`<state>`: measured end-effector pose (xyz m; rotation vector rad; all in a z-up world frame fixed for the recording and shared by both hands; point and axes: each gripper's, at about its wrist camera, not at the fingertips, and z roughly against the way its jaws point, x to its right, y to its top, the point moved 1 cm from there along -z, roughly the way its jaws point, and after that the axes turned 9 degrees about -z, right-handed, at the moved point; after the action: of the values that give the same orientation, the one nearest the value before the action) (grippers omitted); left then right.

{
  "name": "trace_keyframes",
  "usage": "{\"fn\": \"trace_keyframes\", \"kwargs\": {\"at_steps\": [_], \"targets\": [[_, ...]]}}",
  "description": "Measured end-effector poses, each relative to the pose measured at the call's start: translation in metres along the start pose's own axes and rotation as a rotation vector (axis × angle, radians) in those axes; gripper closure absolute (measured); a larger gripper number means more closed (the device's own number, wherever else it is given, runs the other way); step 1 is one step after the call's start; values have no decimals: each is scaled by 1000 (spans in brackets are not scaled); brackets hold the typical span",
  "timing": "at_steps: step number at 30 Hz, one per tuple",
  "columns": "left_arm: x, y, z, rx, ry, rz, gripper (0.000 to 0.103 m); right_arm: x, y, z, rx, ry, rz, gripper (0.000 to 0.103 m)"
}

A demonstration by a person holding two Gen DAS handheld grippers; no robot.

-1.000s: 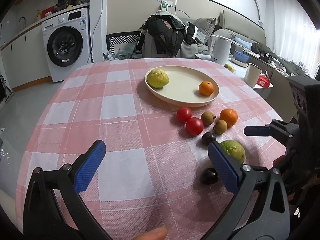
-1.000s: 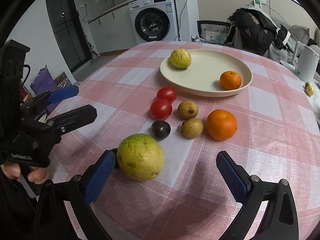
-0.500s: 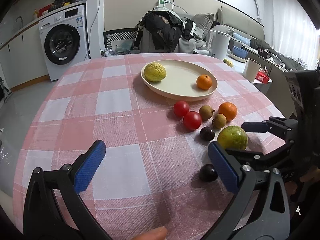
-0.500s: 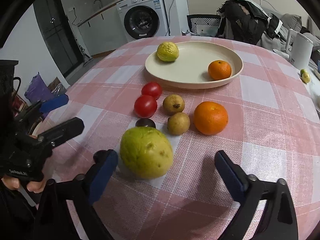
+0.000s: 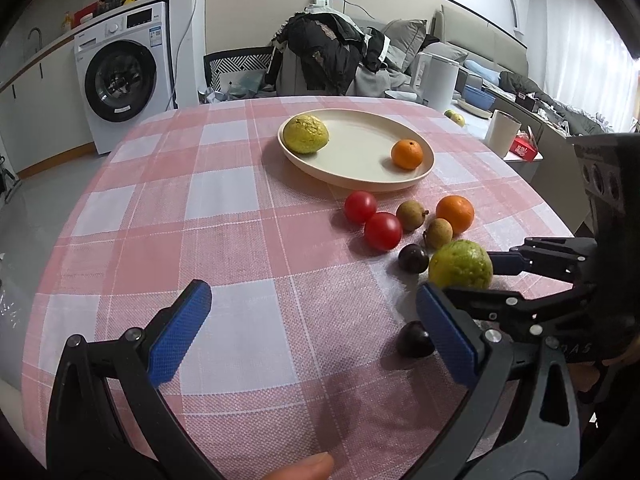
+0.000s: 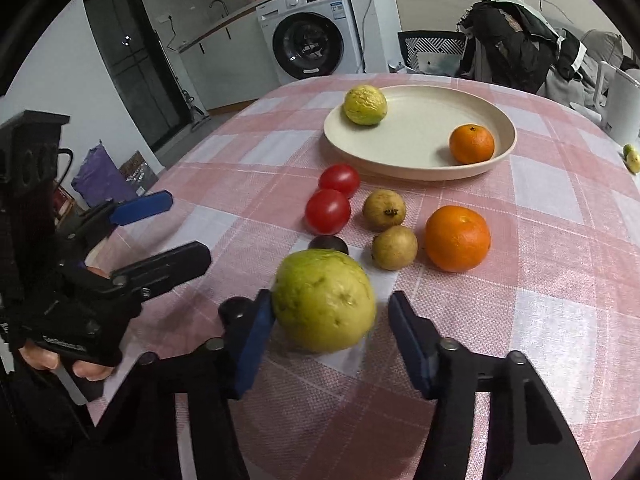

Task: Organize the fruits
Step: 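Close the right tool around the pale green guava, then lift the guava with the right tool while the left tool grasps a dark plum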

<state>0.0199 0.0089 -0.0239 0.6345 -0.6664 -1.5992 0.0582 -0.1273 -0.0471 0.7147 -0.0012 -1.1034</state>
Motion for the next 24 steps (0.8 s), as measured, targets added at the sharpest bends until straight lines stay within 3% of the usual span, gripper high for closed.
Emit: {"fn": "trace_keyframes", "kwargs": {"at_steps": [7,16,21,24], "targets": [[8,-2,-2,-21,-52,-25,1,3,3,17,76,-21,-4,52],[33,-9,-11,-82,-114,-121,2,14,7,32,100,-22,-36,52],[41,-13,-16,-116,-165,-151,16,14,7,33,94,-20,-37,52],[47,-16,-17,-127,-173,-174,32,14,6,31,90,-21,-34,52]]}}
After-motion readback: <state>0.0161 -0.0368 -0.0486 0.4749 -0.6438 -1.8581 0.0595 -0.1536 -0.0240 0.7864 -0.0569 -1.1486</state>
